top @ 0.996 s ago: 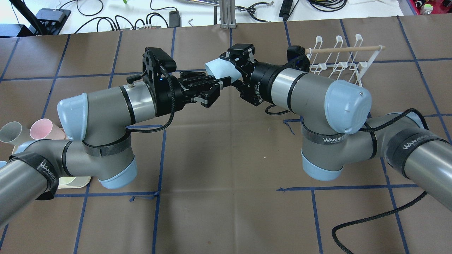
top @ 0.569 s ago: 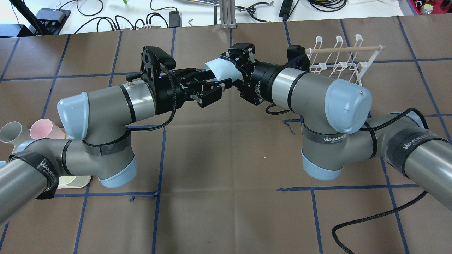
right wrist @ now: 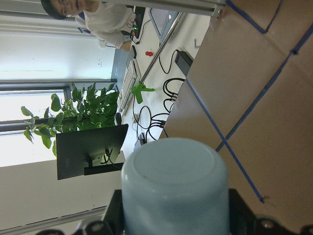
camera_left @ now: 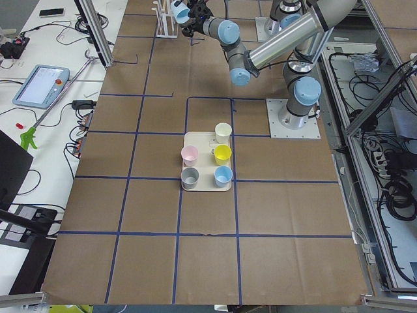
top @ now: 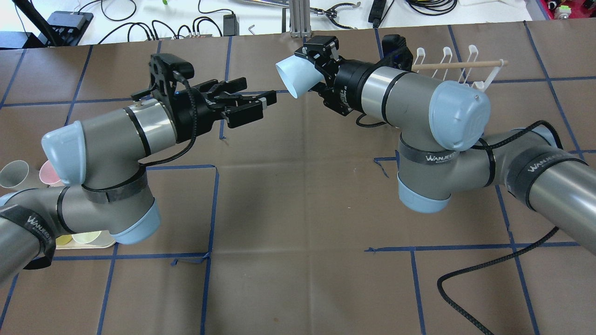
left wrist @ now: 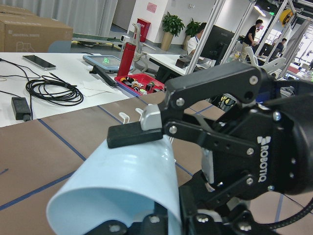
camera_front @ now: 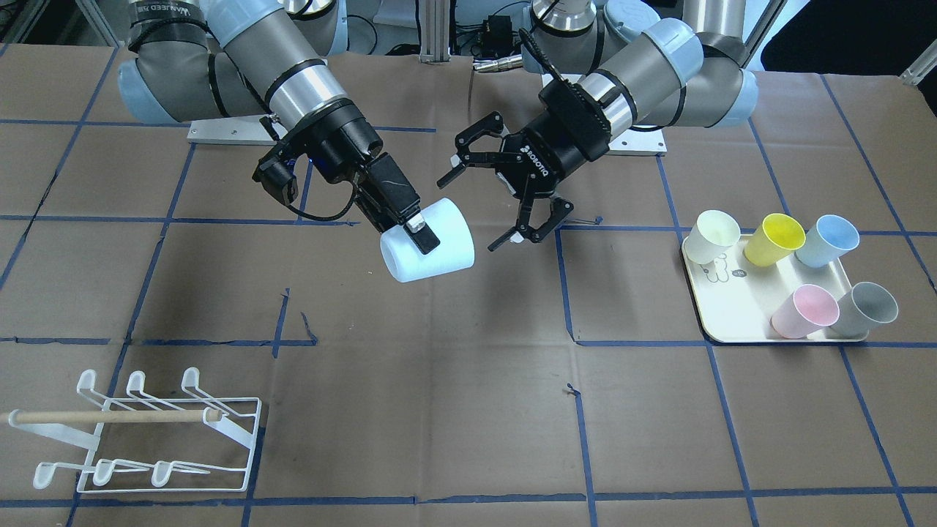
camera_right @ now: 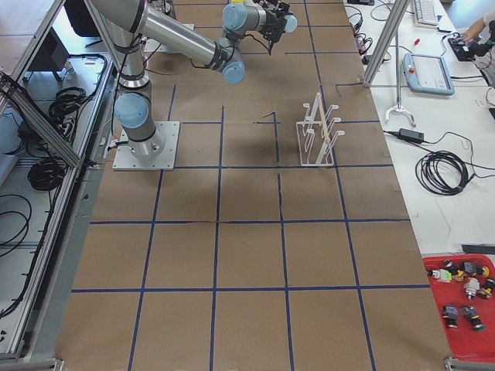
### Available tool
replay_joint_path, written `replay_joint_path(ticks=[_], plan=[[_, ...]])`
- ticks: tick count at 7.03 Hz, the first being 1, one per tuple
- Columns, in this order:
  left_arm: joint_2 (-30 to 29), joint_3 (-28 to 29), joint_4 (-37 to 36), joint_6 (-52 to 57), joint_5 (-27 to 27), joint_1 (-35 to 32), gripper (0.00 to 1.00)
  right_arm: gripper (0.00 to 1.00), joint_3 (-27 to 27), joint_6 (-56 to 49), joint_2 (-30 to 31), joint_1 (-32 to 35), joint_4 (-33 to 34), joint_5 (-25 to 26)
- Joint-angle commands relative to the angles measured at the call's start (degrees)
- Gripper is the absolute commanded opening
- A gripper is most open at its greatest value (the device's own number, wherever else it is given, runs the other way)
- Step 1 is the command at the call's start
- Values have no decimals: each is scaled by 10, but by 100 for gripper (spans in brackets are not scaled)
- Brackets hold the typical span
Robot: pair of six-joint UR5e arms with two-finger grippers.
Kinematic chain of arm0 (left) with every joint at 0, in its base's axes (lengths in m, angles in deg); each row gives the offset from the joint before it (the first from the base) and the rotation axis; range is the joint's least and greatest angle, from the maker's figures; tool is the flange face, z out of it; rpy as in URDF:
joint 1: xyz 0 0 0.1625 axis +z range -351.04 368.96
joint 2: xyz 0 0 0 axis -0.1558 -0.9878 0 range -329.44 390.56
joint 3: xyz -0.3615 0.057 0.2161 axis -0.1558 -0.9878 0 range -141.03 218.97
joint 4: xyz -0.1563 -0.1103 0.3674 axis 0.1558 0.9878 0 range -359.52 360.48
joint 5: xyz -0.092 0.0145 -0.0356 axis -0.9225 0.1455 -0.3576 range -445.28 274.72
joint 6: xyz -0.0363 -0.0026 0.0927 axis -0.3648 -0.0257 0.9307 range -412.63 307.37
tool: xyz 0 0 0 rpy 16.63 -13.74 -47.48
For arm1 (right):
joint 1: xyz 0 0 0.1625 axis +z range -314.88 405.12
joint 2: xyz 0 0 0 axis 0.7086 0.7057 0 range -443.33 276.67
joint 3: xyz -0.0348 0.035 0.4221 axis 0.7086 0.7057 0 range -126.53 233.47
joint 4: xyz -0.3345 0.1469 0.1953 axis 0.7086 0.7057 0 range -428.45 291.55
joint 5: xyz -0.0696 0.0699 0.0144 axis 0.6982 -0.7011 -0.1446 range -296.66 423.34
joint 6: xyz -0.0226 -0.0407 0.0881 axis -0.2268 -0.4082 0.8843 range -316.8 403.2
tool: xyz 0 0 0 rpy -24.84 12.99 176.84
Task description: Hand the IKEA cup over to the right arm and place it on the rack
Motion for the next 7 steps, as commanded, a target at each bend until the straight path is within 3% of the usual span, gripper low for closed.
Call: replay_joint_path(ticks=[1, 2, 4, 5, 7], plan=[[15, 3, 22, -1, -18, 64, 99, 19, 24, -131, -12, -44, 4, 61], [17, 14, 70, -4, -4, 69, 98, 19, 29, -199, -13, -65, 4, 83], [1, 85, 171, -39, 130, 60, 98, 19, 75, -334, -56, -98, 4, 131], [1, 125, 256, -60, 198, 56, 98, 19, 109, -422, -96, -104, 26, 147], [6, 202, 465, -64, 369, 16, 98, 19, 122, -588, -140, -124, 67, 186]])
